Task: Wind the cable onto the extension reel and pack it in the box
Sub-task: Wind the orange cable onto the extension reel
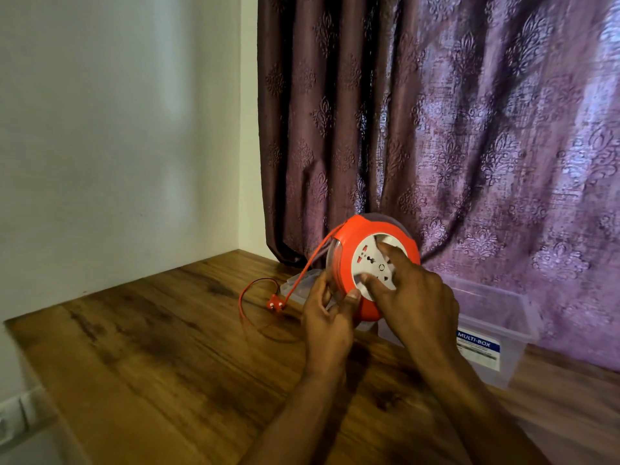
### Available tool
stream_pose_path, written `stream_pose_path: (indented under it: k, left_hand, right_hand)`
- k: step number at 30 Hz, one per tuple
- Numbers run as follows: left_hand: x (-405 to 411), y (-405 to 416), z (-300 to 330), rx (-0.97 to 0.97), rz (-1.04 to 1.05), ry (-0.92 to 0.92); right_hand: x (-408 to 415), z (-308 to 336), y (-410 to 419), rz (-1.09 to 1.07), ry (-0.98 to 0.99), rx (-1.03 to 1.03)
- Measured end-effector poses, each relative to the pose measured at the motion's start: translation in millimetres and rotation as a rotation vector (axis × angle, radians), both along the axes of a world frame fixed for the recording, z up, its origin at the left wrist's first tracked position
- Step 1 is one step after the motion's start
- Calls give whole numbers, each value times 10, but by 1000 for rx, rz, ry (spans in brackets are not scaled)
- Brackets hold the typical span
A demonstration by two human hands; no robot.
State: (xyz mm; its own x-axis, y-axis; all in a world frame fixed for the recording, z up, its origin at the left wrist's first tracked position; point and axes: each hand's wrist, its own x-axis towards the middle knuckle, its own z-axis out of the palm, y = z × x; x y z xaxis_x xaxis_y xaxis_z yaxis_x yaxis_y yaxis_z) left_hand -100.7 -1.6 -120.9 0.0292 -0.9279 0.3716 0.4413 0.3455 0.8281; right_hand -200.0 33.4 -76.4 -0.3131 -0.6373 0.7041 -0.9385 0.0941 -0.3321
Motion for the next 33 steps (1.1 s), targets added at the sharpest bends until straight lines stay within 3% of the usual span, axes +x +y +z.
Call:
stream_pose_path:
  k: [6,12,17,20,23,26,28,31,33]
  left_hand:
    - [0,-8,-31,-56,24,-36]
    - [-15,25,-46,-145,61,-112]
    - [-13,30,-61,-208,86,-179]
    - [-21,-2,-77,-218,102,-188]
    - [-17,-50,-70,-184,100,-148]
    - [16,-101,-54,-166,129,-109]
    - [34,-123,-53,-161,150,-106]
    - [57,-123,-53,-144,138,-79]
    - [65,-106,-45,-134,102,-76]
  right_hand:
    - [10,7,0,-56,-148,25]
    - [2,5,-29,-41,-490,-78]
    - [-58,18,-65,191,-958,-88]
    - [-100,23,-74,306,-1108,-72]
    - [-56,49,-46,252,-916,-49]
    - [33,65,35,1,-376,-56]
    - [116,91,84,15,-126,-25]
    - [172,89,69,2,95,118]
    - [162,61,49,15,132,152]
